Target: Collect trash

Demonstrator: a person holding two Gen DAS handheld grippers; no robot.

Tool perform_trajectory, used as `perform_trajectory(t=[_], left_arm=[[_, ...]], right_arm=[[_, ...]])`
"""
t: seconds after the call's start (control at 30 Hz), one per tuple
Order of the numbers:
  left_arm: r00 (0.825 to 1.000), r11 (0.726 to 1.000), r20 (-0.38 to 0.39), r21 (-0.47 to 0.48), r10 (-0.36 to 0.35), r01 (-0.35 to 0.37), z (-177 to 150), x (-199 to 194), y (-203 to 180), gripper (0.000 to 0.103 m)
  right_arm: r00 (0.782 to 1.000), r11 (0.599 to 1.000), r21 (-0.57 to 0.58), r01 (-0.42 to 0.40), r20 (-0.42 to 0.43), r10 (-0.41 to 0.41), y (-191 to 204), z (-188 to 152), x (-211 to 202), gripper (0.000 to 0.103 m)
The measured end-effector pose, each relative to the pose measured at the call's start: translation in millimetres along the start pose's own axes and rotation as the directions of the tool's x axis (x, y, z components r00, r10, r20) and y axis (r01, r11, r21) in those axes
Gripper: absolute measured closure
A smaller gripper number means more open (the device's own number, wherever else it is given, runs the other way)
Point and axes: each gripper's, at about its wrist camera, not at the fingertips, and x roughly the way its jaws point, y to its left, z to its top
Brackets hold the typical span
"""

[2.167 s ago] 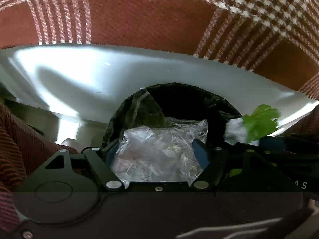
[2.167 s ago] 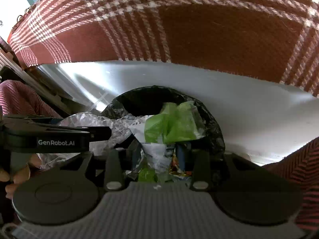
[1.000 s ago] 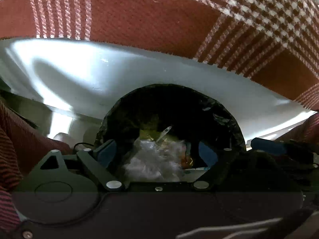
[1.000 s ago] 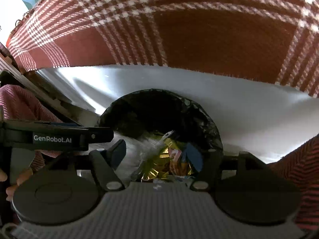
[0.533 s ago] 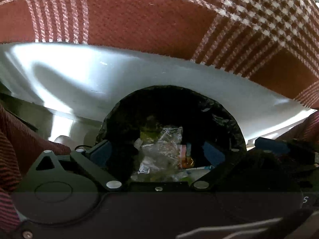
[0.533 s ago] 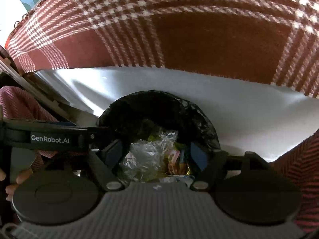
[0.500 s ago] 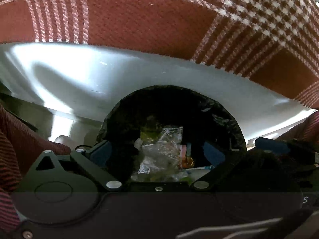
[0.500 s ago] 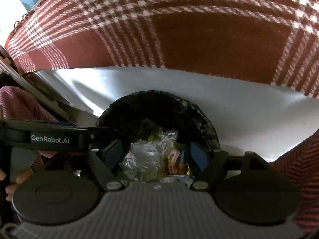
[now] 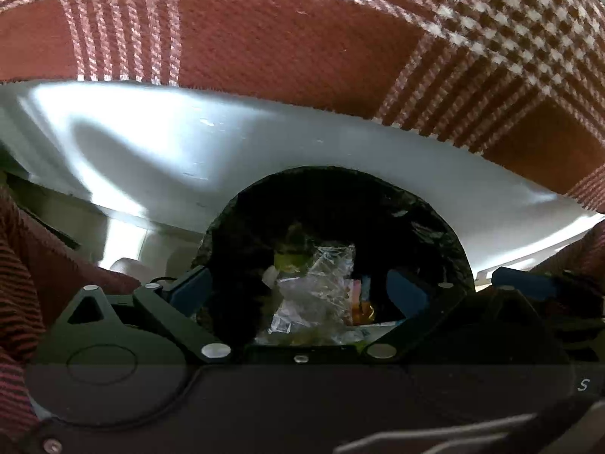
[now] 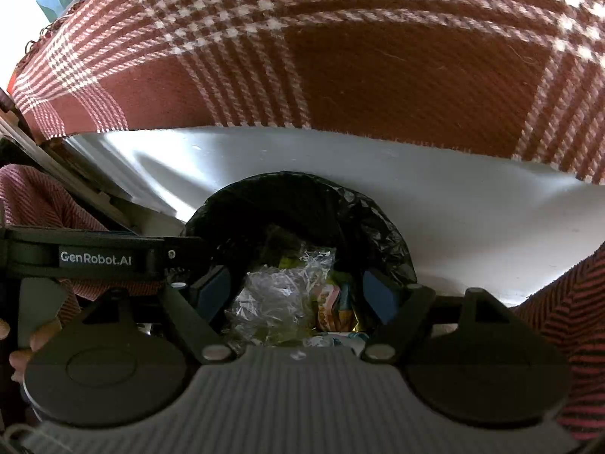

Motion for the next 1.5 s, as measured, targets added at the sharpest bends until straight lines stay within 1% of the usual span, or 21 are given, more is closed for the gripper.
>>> perform_trajectory(t=[0.43,1.5], left_arm=[[1.000,1.000,0.003,0.025,0.006,-0.006,-0.9,-0.2,-3.8,0.004],[1.000,1.000,0.000,0.026,0.010,-0.010,-2.5,-0.3,-2.3,0.004]], right_arm=[[1.000,1.000,0.000,0.002,-0.002,-0.002,-0.6,-0.5,0.2,0.017],[1.000,1.000,0.002,0.004,-0.004,-0.004,-0.2,-1.0,1.0,0.016]])
